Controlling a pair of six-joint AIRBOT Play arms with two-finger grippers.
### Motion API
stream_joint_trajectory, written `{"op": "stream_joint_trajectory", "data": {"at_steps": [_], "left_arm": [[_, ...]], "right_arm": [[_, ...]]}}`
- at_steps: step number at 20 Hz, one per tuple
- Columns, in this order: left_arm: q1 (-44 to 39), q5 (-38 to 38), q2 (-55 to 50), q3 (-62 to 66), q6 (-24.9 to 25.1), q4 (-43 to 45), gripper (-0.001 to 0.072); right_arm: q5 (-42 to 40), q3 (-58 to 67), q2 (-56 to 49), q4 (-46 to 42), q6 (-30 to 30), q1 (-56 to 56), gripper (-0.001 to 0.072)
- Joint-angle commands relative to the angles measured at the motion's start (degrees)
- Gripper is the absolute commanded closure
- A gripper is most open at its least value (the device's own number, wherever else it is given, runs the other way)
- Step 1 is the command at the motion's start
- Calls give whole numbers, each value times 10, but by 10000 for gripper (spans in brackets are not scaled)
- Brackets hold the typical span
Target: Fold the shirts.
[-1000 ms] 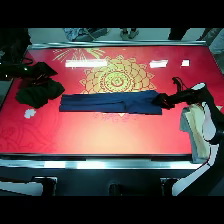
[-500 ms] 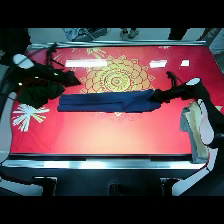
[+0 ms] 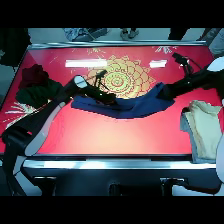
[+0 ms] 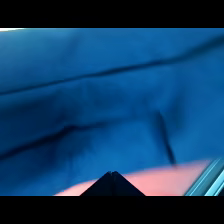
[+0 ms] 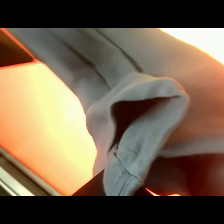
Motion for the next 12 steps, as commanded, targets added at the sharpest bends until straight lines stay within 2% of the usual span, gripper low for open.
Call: {"op": "stream_joint_trajectory", "data": {"at_steps": [1, 3, 5, 7, 10, 12], "left_arm": [[-50, 62, -44, 0, -37, -41, 677], [-74, 71, -68, 0, -38, -109, 677], [-106, 81, -90, 0, -29, -214, 677], [-143, 106, -109, 0, -21, -265, 677], [-145, 119, -115, 0, -10, -290, 680], [-110, 116, -87, 0, -1, -256, 680]], "right_arm": [[36, 0, 83, -32, 34, 7, 667], [57, 0, 118, -39, 52, 7, 667], [83, 0, 146, -53, 57, 7, 666], [80, 0, 163, -87, 71, 7, 666], [67, 0, 161, -95, 71, 7, 666], [43, 0, 144, -95, 69, 14, 666]]}}
